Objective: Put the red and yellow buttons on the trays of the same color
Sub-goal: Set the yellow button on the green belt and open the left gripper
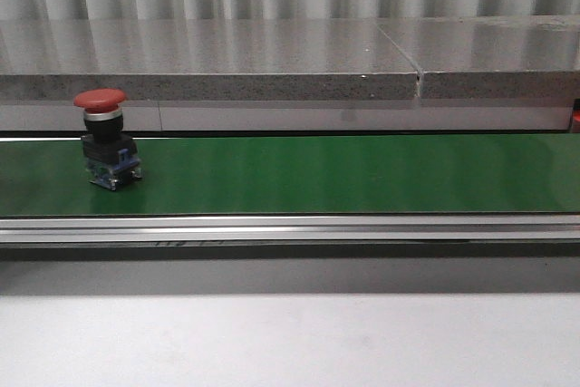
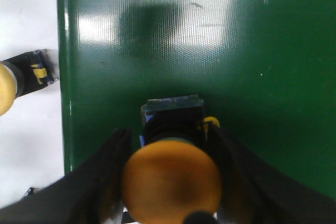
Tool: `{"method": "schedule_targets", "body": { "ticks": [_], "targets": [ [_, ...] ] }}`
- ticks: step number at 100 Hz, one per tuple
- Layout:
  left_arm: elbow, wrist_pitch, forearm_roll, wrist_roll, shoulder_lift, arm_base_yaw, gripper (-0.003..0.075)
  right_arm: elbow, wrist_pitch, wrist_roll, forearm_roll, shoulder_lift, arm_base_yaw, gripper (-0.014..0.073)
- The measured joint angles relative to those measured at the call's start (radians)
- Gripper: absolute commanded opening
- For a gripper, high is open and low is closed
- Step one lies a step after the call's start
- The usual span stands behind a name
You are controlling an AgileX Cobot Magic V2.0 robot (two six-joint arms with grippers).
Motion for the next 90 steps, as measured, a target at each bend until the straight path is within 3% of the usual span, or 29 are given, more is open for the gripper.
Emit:
{"method": "schedule_targets", "body": {
  "ticks": [20,49,58,79,90],
  "targets": [
    [0.006,-0.023,-0.025,0.000,-0.002,0.000,0.0596,0.000,0.000,0.000,0.000,0.000,0.000,-0.0067],
    [0.012,-0.104,-0.052,0.024,-0.108,-0.009,0.0610,0.000,0.000,0.000,0.000,0.000,0.000,-0.0067],
    [0.017,-0.117,-0.052,0.031,-0.176,-0.025,0.0507,0.000,0.000,0.000,0.000,0.000,0.000,-0.0067],
    [0.119,-0.192,-0.056,0.047,-0.362,-0.107,-0.0009,0.000,0.000,0.000,0.000,0.000,0.000,-0.0067],
    [0.207,-0.242,-0.060,0.049,-0.452,-0.160,-0.0020,0.000,0.000,0.000,0.000,0.000,0.000,-0.0067]
  ]
}}
